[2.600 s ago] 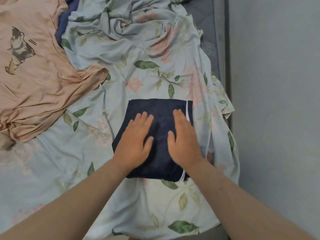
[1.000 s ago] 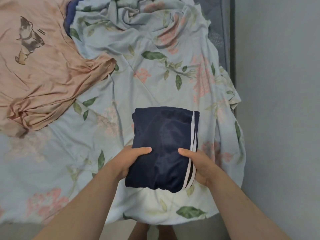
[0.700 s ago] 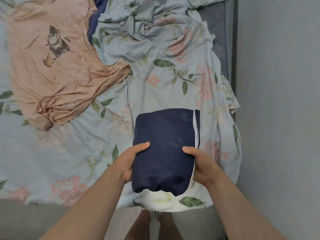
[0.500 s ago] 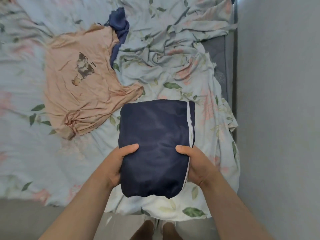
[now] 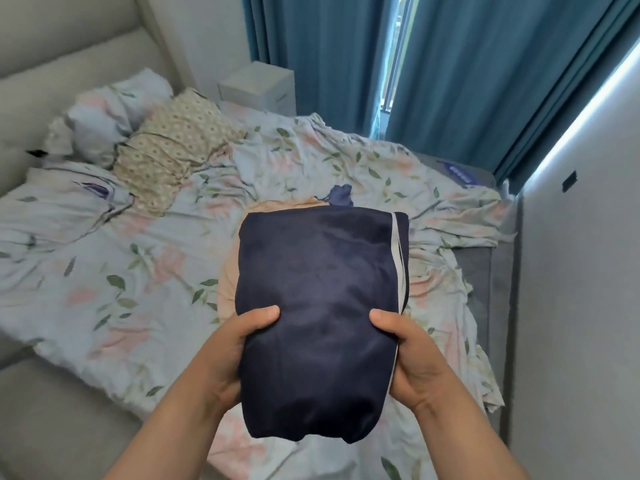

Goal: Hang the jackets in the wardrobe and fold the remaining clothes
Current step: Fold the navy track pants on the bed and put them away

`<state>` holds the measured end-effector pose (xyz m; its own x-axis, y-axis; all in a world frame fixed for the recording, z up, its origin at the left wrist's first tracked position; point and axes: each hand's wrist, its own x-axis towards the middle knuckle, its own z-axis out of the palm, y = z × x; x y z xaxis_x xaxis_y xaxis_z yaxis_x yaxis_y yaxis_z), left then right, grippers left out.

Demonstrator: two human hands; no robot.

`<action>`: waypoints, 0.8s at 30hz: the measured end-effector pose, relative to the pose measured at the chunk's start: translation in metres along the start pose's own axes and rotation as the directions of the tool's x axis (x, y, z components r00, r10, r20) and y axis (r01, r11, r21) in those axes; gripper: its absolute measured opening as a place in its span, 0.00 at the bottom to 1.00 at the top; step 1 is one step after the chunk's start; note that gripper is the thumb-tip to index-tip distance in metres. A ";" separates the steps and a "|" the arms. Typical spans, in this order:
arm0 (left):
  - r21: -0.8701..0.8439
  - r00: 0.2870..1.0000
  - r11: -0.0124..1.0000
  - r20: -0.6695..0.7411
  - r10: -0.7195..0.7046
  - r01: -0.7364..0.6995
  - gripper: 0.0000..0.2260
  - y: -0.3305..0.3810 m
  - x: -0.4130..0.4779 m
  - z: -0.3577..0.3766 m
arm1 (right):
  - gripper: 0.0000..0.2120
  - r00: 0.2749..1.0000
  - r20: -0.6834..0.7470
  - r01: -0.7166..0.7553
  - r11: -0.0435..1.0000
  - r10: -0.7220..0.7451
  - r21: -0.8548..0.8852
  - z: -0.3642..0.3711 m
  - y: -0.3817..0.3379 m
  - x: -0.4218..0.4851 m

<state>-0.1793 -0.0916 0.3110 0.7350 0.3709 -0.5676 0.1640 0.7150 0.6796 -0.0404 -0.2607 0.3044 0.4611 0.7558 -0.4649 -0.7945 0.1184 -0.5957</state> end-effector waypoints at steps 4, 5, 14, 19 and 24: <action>-0.007 0.995 0.995 -0.012 0.103 -0.103 0.21 0.022 -0.052 0.006 | 0.21 0.985 0.163 -0.044 0.997 0.055 -0.069 0.039 -0.013 -0.013; -0.023 0.990 0.990 -0.017 0.138 -0.138 0.21 0.025 -0.065 0.006 | 0.23 0.977 0.203 -0.047 0.995 0.065 -0.092 0.047 -0.016 -0.015; -0.134 0.889 0.885 -0.184 0.420 -0.446 0.20 0.014 -0.167 0.008 | 0.27 0.904 0.406 0.001 0.952 0.130 -0.307 0.111 -0.020 -0.059; -0.136 0.816 0.825 -0.301 0.494 -0.549 0.22 0.013 -0.221 0.002 | 0.29 0.836 0.516 0.044 0.915 0.186 -0.401 0.147 -0.012 -0.083; -0.127 0.727 0.755 -0.412 0.549 -0.643 0.19 0.016 -0.268 -0.010 | 0.25 0.756 0.600 0.050 0.890 0.263 -0.453 0.191 0.006 -0.098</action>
<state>-0.3802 -0.1736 0.4693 0.3529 0.9067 -0.2307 -0.4319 0.3766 0.8195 -0.1656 -0.2112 0.4717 -0.0972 0.9886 -0.1151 -0.5045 -0.1486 -0.8505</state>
